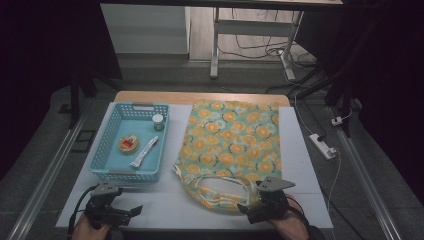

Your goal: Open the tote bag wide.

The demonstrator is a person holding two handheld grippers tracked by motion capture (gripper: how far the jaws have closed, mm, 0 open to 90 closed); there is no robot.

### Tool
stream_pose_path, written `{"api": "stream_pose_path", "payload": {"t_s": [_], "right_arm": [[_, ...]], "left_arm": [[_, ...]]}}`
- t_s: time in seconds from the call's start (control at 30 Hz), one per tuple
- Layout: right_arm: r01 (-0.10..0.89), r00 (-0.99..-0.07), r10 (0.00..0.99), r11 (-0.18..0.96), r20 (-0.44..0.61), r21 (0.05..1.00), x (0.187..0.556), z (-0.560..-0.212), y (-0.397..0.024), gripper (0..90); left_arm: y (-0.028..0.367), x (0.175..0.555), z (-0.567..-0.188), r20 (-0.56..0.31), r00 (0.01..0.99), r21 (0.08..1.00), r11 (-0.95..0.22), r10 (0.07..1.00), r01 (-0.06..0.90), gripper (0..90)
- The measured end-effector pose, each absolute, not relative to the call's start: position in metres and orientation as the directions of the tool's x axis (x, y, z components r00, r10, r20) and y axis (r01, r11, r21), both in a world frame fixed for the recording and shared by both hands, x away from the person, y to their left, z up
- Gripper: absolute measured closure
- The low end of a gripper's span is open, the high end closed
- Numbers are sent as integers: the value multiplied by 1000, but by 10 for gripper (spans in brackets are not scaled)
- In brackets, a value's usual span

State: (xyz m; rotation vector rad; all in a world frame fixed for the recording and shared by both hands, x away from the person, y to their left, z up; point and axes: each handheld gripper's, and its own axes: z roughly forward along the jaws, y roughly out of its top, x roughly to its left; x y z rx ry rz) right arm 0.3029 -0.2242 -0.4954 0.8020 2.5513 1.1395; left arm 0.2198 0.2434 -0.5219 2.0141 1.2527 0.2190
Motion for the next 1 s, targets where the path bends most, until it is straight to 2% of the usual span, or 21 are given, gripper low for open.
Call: {"api": "stream_pose_path", "payload": {"t_s": [0.7,0.8,0.83,1.0], "right_arm": [[299,-913,408,686,-10,663,294,-507,-165,3],[276,-925,380,702,-18,656,292,-510,-160,141],[276,-925,380,702,-18,656,292,-510,-160,141],[263,-934,357,720,-18,642,293,-509,-158,414]], "left_arm": [[244,221,-522,-235,516,661,-254,824,706,1],[243,221,-522,-234,515,660,-254,824,707,1],[243,221,-522,-234,515,660,-254,824,707,1],[243,221,-522,-234,513,659,-254,826,709,2]]}}
